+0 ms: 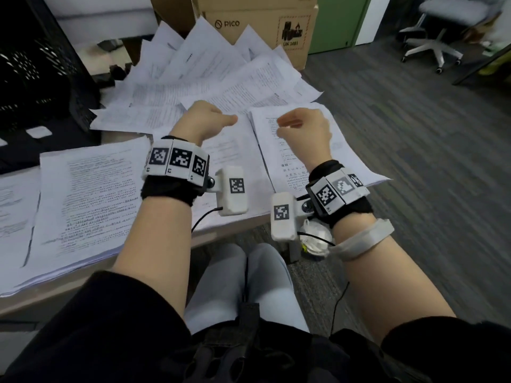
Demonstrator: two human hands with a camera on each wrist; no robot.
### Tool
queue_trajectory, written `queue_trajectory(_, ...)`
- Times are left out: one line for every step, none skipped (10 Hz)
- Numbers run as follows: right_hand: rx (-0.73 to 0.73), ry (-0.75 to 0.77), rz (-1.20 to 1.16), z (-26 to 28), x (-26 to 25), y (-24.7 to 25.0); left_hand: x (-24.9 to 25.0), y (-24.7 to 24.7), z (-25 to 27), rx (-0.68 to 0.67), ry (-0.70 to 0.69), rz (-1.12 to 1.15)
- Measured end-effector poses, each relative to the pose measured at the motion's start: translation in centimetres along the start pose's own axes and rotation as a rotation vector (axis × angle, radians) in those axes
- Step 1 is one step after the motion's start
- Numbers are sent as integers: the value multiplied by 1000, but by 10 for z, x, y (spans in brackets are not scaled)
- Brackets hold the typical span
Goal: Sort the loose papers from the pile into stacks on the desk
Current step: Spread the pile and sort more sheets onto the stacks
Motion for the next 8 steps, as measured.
queue_trajectory(-182, -31, 56, -26, -14, -32, 5, 23, -26, 67, 37, 40)
queue_trajectory(-321, -74, 199, -47, -19, -63, -3, 37, -48, 131, 78, 185)
queue_trajectory(-412, -128, 482, -56, -12, -87, -30, 46, -67, 215, 173, 401)
queue_trajectory(-510, -208, 717, -54, 7, -107, -61, 60, -82, 338, 268, 514)
queue_trajectory(-589, -270, 758, -51, 27, -125, -120, 80, -134, 488, 369, 498)
queue_trajectory(-645, -323, 748, -49, 40, -132, -126, 88, -130, 499, 381, 584)
queue_trajectory(-678, -341, 774, -52, 43, -134, -114, 96, -111, 549, 338, 634)
queue_trajectory(-691, -350, 765, -53, 46, -136, -115, 99, -113, 535, 242, 809)
Point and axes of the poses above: each hand's wrist, its own z-axis away from the middle knuckle, its own y-axis out of the back of the hand, x = y × z, the point moved 9 cm from there along -z, towards the middle knuckle, and after that the axes turned 11 degrees about z, right-handed, at the moved point
